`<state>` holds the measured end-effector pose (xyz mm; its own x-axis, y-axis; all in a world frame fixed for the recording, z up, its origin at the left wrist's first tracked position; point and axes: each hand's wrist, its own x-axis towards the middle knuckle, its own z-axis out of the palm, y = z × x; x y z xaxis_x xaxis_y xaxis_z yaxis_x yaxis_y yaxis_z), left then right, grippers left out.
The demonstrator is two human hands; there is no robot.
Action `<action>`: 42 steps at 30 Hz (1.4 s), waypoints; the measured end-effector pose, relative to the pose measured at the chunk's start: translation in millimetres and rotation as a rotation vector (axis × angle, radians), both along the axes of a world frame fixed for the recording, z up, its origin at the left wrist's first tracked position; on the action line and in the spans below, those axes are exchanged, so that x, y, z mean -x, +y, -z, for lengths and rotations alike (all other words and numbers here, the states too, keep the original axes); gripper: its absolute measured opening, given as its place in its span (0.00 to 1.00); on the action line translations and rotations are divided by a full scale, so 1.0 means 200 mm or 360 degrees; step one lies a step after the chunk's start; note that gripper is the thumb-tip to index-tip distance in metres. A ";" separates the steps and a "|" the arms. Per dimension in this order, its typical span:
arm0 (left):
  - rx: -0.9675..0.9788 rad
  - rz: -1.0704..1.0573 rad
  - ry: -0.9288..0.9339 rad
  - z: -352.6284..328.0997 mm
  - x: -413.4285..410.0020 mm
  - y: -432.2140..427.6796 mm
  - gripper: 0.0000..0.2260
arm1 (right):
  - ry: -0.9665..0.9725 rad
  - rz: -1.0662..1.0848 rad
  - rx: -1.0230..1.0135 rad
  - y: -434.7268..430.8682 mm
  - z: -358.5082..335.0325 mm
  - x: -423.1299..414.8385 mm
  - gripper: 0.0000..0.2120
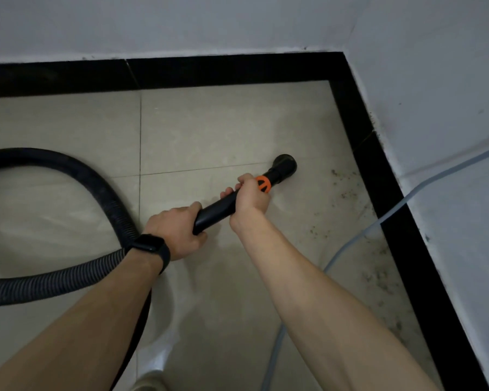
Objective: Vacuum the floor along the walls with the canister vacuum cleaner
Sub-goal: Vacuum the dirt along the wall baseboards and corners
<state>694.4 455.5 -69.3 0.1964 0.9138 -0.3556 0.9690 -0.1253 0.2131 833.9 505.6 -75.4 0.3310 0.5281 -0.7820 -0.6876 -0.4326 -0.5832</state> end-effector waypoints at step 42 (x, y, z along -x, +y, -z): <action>0.0591 -0.0141 -0.0803 0.22 -0.74 0.27 0.07 | -0.0493 0.0151 0.0000 0.22 0.14 -0.70 0.17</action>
<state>842.3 508.8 -112.6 0.3521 0.7679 -0.5352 0.7410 0.1207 0.6606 974.0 549.2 -102.7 0.6011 0.4835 -0.6363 -0.5147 -0.3750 -0.7711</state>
